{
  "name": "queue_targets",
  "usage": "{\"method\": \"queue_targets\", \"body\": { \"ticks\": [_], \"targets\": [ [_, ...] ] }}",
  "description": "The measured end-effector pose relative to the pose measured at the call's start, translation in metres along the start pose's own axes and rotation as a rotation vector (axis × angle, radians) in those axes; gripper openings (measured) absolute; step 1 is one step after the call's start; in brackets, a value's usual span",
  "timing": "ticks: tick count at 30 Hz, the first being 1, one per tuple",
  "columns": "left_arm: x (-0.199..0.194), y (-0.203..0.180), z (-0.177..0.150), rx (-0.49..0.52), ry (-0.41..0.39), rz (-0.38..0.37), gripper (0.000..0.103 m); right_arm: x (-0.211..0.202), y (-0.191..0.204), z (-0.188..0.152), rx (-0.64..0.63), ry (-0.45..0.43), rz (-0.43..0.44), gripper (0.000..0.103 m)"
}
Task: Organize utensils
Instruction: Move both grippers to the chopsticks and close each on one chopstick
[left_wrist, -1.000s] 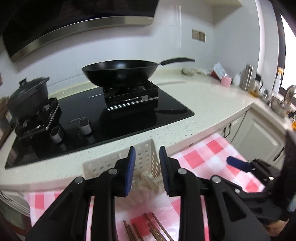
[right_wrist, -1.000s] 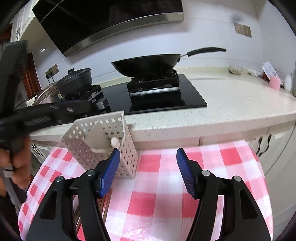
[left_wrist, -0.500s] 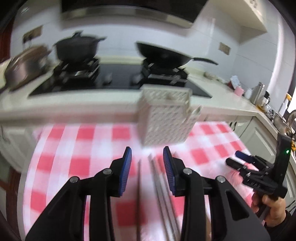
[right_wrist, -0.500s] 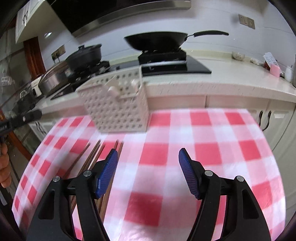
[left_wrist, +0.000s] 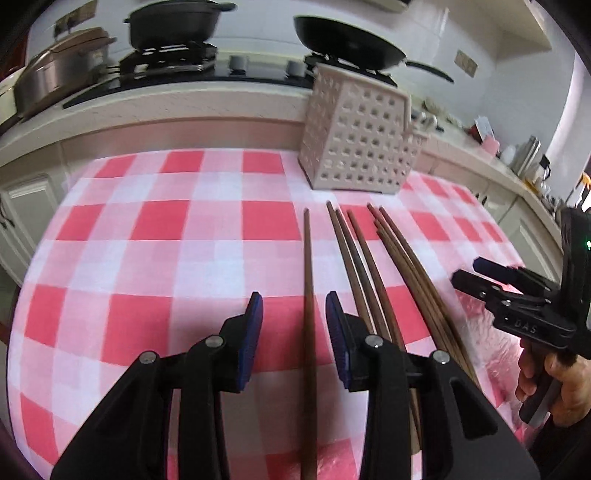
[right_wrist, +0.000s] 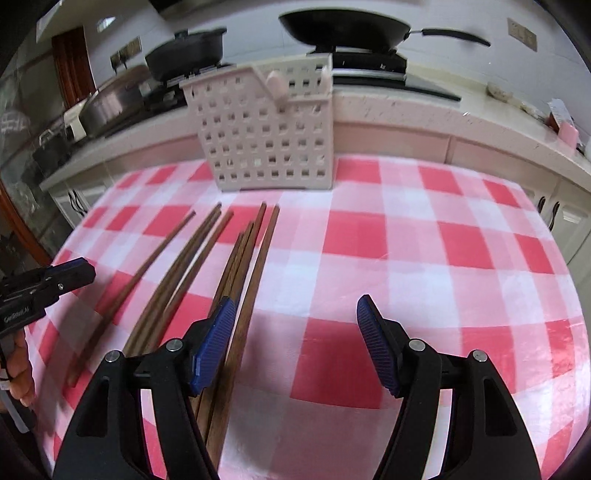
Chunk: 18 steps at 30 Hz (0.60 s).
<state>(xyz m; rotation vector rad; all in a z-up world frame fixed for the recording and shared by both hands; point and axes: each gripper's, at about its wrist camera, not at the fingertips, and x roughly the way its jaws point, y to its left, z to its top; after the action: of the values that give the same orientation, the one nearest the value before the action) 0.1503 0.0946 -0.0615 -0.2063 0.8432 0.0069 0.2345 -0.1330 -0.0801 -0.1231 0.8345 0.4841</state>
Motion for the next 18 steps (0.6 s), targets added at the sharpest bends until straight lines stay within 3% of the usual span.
{"method": "queue_targets", "body": {
  "ticks": [12, 18],
  "targets": [
    [0.055, -0.018, 0.019, 0.119, 0.118, 0.081, 0.034, 0.034, 0.010, 0.017, -0.042, 0.054, -0.032, 0.063],
    [0.062, -0.021, 0.025, 0.152, 0.127, 0.111, 0.029, 0.041, 0.013, 0.018, -0.071, 0.064, -0.054, 0.054]
  ]
}}
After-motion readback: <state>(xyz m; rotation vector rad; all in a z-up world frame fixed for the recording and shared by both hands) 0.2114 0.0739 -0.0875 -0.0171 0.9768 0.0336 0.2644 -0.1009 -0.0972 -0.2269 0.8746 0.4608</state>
